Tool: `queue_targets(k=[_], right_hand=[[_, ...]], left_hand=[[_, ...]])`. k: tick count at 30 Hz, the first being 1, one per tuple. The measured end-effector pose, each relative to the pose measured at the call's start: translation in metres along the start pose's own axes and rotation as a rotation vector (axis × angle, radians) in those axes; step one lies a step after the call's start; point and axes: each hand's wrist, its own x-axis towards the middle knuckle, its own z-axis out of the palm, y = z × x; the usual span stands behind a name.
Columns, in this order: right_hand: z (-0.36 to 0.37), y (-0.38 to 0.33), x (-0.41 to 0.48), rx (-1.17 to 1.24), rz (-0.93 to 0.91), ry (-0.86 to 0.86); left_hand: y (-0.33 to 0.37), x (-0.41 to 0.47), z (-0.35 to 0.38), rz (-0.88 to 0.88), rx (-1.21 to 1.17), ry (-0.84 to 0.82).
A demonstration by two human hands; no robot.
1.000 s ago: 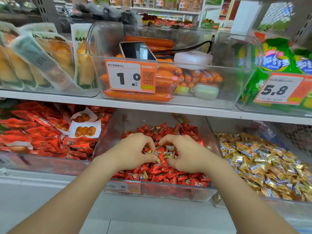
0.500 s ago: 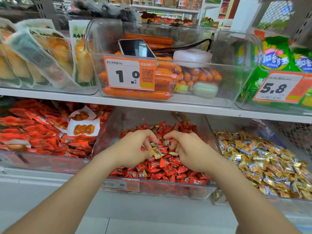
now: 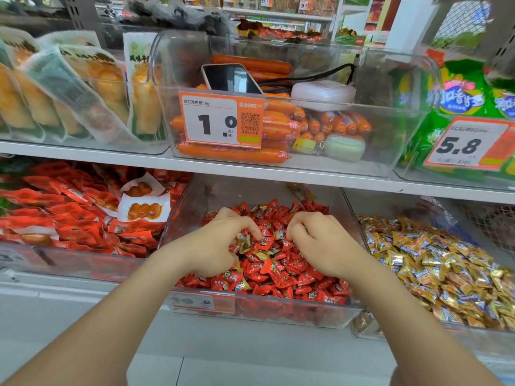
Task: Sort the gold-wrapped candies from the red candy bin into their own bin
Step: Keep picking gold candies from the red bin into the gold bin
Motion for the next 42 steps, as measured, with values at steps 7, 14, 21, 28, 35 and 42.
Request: queue_targets(k=[7, 14, 21, 28, 35, 42], right_hand=[[0.014, -0.009, 0.009, 0.093, -0.051, -0.037], [0.023, -0.016, 0.010, -0.135, -0.074, -0.137], [0.030, -0.015, 0.016, -0.319, -0.106, -0.153], [0.036, -0.019, 0.018, -0.434, -0.113, -0.251], [0.025, -0.007, 0.016, -0.212, -0.059, -0.163], [0.012, -0.007, 0.009, -0.024, 0.019, -0.007]], left_hand=[[0.004, -0.003, -0.007, 0.052, -0.033, 0.082], [-0.006, -0.005, -0.009, 0.028, -0.088, 0.073], [-0.015, -0.003, 0.001, 0.044, 0.076, -0.001], [-0.012, 0.007, 0.017, -0.010, 0.250, 0.029], [-0.009, 0.008, 0.017, -0.015, 0.250, -0.014], [-0.015, 0.006, 0.001, 0.031, -0.119, 0.042]])
